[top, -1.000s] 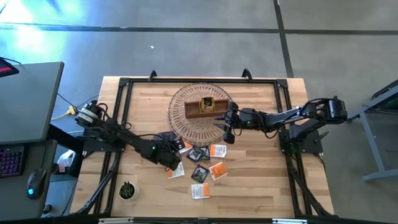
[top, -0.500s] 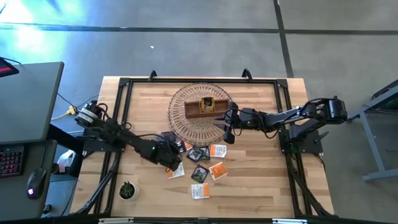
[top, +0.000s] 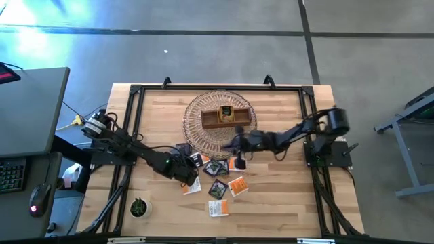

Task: Pick & Place Tea
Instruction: Put the white tea bag into the left section of the wooden organizer

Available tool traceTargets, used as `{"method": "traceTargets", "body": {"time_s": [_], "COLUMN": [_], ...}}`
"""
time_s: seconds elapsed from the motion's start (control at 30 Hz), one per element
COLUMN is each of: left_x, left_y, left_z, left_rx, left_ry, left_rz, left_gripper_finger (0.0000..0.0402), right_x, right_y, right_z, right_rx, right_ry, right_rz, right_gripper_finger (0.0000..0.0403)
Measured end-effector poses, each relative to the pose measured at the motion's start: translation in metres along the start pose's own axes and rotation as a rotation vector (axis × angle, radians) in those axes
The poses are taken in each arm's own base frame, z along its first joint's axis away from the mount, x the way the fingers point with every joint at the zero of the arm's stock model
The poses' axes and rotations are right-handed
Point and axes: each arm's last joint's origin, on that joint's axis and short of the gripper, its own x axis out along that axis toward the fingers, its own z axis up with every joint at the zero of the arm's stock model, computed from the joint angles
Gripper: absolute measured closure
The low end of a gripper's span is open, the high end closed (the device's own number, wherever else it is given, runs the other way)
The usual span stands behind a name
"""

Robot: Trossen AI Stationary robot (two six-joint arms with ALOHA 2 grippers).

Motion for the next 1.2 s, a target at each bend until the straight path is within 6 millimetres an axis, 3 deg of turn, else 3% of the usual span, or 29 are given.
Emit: {"method": "traceTargets", "body": {"time_s": [0.23,0.4,0.8,1.2], "left_x": [0.0,0.0,0.0,0.0], "left_y": [-0.001,0.001,0.004,0.005], "left_z": [0.002,0.003,0.005,0.006], "left_rx": [0.012,0.021,0.046,0.1], "left_ry": [-0.047,-0.053,-0.075,-0.087], "left_rz": [-0.029,-0.014,0.024,0.031], "left_gripper_finger": [0.0311,0.0311,0.0311,0.0327], "right_x": [0.06,0.086,0.113,0.114], "right_y": [0.027,0.032,0.039,0.045], "right_z": [-0.006,-0.001,-0.007,-0.009], "right_rx": [-0.209,-0.243,-0.192,-0.196], "right_ry": [0.251,0.314,0.321,0.326], "right_rz": [-0.065,-0.082,-0.027,0.011], "right_gripper_finger": [0.04,0.04,0.0402,0.0402]}}
